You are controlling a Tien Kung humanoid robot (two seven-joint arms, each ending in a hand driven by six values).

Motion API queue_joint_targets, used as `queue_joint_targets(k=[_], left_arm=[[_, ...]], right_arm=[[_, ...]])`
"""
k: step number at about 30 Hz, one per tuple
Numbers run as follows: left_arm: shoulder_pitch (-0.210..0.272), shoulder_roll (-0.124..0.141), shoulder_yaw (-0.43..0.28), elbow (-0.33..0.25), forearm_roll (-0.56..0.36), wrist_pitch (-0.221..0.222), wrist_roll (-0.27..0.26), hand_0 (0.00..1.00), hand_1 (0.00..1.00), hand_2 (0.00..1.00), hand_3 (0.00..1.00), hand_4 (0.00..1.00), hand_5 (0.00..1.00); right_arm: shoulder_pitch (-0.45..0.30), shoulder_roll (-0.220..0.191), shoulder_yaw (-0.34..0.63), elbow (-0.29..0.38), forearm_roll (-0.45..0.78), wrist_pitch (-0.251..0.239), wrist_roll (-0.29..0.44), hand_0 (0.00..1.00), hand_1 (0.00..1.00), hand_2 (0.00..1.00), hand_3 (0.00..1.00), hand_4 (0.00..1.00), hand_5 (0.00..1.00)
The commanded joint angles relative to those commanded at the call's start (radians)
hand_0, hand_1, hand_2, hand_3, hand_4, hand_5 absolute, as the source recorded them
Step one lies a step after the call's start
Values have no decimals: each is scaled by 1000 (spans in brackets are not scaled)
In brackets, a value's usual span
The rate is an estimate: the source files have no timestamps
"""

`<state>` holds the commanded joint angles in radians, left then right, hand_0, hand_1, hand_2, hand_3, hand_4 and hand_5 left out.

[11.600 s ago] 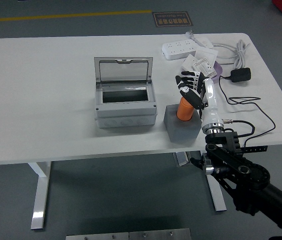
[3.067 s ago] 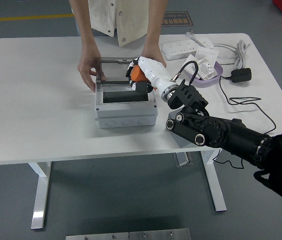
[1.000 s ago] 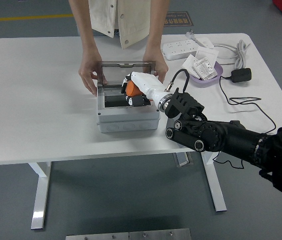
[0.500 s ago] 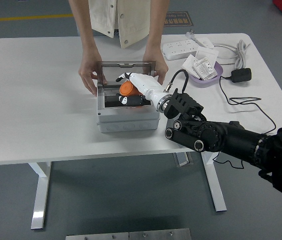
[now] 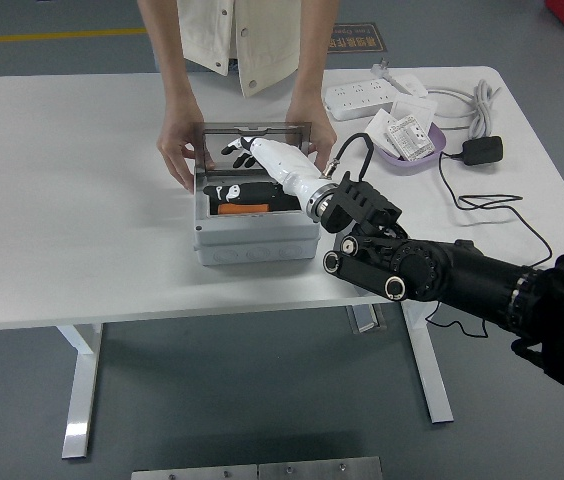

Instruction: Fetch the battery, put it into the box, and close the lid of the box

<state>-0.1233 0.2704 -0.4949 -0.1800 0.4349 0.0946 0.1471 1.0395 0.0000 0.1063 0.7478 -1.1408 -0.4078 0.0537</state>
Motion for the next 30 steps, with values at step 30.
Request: queue_joint_targets(k=[30], left_arm=[[9, -5, 6, 0, 20, -7, 10, 574, 629, 606, 579, 652, 2]], right_arm=[[154, 0, 101, -25, 117, 123, -35, 769, 683, 688, 787, 952, 716]])
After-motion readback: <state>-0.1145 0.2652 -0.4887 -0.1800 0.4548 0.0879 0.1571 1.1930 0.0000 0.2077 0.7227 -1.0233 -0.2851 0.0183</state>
